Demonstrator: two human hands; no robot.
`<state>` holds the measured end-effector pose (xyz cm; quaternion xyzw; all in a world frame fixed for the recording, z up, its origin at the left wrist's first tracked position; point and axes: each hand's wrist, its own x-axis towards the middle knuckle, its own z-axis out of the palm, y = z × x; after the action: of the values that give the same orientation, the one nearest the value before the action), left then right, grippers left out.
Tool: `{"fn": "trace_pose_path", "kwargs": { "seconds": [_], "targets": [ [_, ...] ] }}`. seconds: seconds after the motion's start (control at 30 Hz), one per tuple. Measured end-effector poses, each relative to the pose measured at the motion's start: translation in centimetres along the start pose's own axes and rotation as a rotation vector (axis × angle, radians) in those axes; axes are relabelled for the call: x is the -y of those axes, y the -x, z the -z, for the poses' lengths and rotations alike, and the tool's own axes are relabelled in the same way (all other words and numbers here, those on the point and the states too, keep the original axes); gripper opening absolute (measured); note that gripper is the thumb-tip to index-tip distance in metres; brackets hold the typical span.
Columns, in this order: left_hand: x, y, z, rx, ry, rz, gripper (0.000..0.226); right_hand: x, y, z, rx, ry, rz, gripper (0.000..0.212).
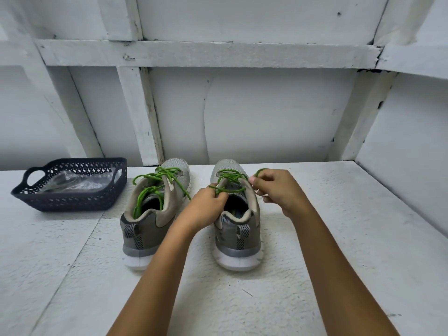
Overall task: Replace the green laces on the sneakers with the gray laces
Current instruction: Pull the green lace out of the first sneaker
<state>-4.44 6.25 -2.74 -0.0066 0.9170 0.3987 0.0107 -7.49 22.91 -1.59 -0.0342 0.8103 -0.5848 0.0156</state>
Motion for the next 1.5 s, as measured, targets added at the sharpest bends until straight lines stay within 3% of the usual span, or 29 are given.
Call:
{"fn": "trace_pose_path", "kwargs": {
  "seconds": [0.13,0.27,0.33,0.43,0.53,0.6,0.73,1.07,1.2,1.27,1.43,1.5],
  "targets": [
    [0.3,0.0,0.1,-0.002,0.011,-0.016,0.017,0.3,-0.5,0.8,-0.268,-0.428,-0.013,0.017],
    [0.4,-0.1,0.8,-0.024,0.066,-0.060,0.026,0.1,-0.9,2.1,-0.531,-0.567,0.012,0.023],
    [0.5,-0.1,1.3,-0.061,0.139,-0.051,0.036,0.0,-0.8,1.9,-0.416,-0.459,-0.113,0.024],
    [1.1,-0.7,1.6,-0.144,0.205,-0.062,0.038,-0.3,-0.3,1.0,-0.093,0.050,-0.253,0.039],
    [1.3,-0.8,1.6,-0.172,0.267,-0.083,0.013,0.1,0.0,0.0,0.035,0.221,-0.130,0.044],
    [1.3,-0.9,1.6,-0.166,0.340,-0.071,0.010,0.3,0.2,-0.4,0.080,0.245,-0.043,0.040],
    [0.7,-1.5,1.5,-0.194,0.312,-0.041,0.019,0.1,0.3,-0.7,0.072,0.323,0.049,0.021],
    [-0.7,-3.6,2.5,-0.304,0.370,0.003,0.011,-0.1,0.2,-0.5,0.070,0.305,0.065,0.021],
    [0.5,-1.3,2.4,-0.174,0.251,0.051,0.034,-0.3,0.2,-0.7,0.058,0.313,0.056,0.023],
    [0.8,-0.5,2.1,-0.119,0.265,0.032,0.030,-0.2,0.5,-1.1,0.025,0.365,0.066,0.022],
    [0.7,-0.7,1.6,-0.252,0.269,-0.022,0.015,-1.2,1.6,-3.1,-0.153,0.285,0.088,0.028],
    [0.5,-0.7,1.4,-0.260,0.449,0.007,0.018,-1.9,2.0,-3.6,-0.188,0.161,0.072,0.029]
  ]
}}
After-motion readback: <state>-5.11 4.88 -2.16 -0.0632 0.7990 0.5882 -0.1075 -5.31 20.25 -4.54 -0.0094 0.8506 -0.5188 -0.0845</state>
